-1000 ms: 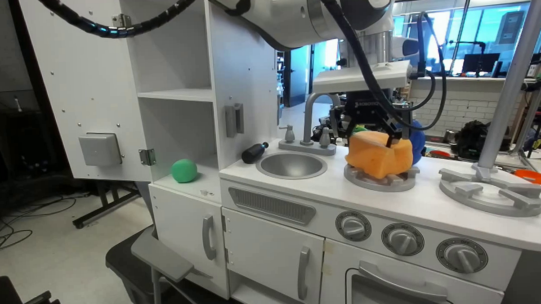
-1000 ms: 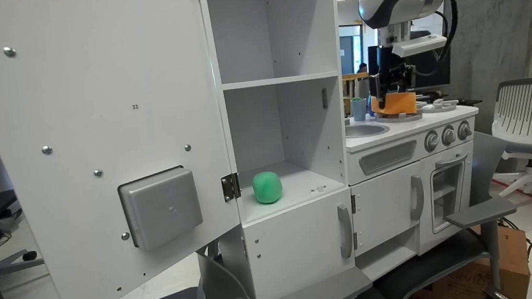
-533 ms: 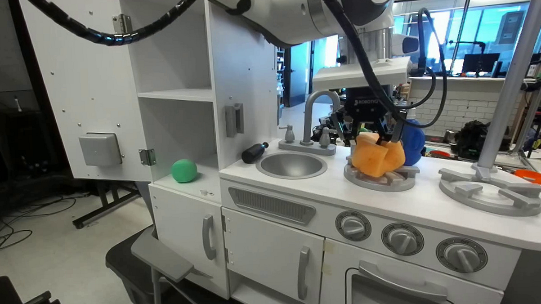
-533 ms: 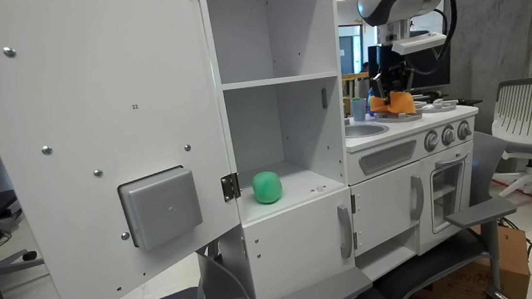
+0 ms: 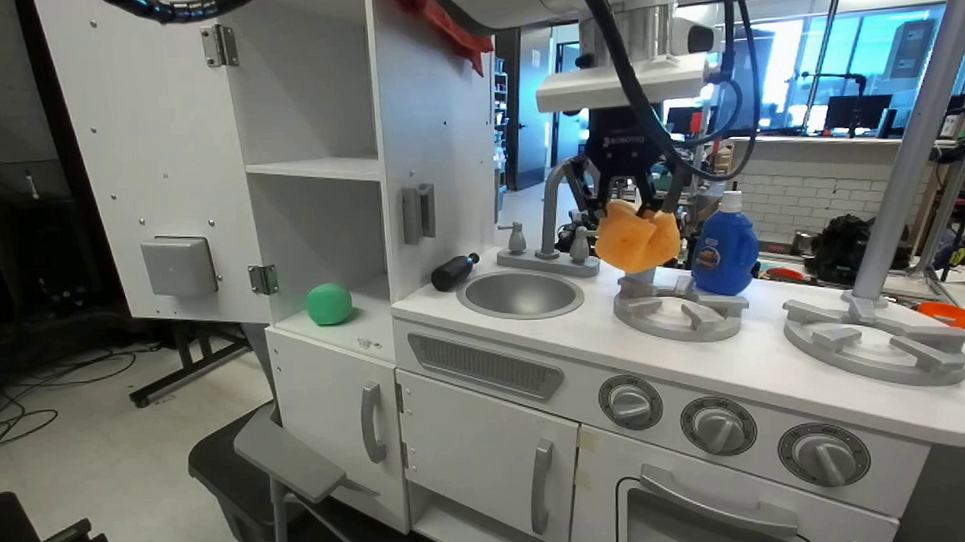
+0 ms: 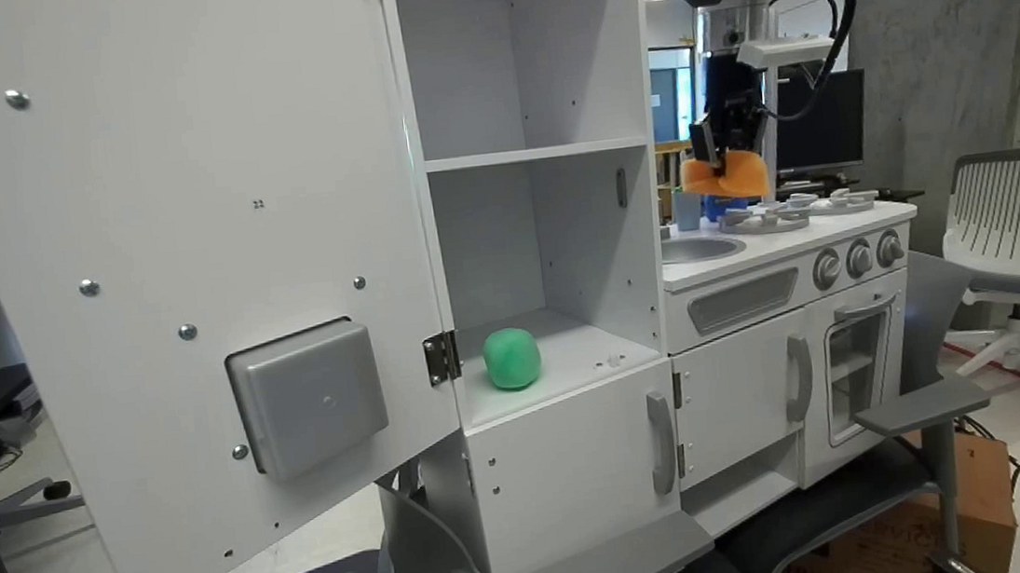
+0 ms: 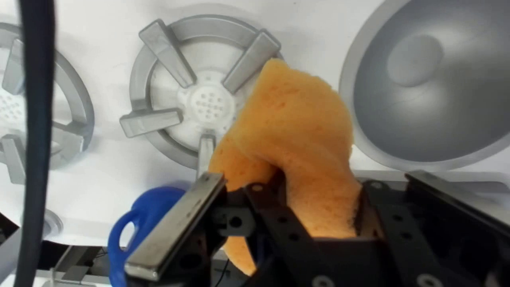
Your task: Open the door of the top cabinet then put the green plushie in the bottom compartment and the orange sponge in the top compartment of the open cabinet
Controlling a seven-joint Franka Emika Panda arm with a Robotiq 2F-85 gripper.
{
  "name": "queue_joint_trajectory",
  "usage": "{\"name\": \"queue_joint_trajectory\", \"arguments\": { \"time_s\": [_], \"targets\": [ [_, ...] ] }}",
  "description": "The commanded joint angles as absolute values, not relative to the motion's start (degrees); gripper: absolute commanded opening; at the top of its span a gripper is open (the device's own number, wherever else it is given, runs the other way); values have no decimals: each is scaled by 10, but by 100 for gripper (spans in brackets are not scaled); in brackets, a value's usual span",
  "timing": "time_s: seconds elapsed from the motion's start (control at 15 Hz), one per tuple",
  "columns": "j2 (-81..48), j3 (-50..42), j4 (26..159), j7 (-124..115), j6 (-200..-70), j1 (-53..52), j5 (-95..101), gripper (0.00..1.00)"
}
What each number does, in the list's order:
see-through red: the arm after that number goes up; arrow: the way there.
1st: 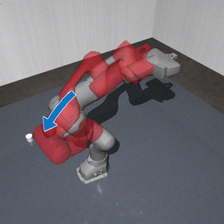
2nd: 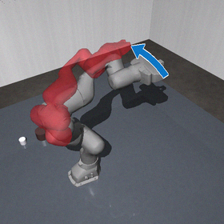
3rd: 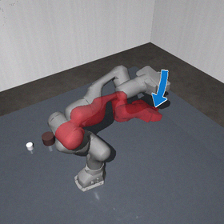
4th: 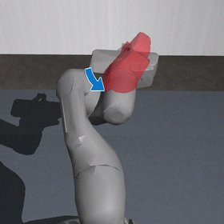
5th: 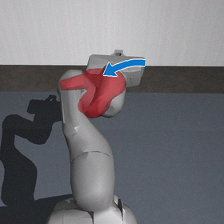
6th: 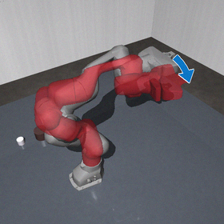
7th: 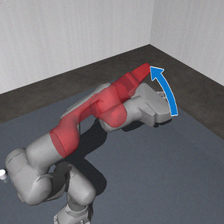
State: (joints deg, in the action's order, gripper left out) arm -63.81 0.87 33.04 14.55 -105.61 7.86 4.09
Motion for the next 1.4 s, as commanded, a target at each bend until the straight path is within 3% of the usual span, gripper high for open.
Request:
{"name": "queue_joint_trajectory", "arguments": {
  "time_s": [0.0,0.67,1.33],
  "targets": [
    [-579,29,387,197,-1022,60,40,4],
    [-437,26,627,351,-967,2,83,4],
    [-295,34,905,417,-1048,-19,209,4]
  ]
}}
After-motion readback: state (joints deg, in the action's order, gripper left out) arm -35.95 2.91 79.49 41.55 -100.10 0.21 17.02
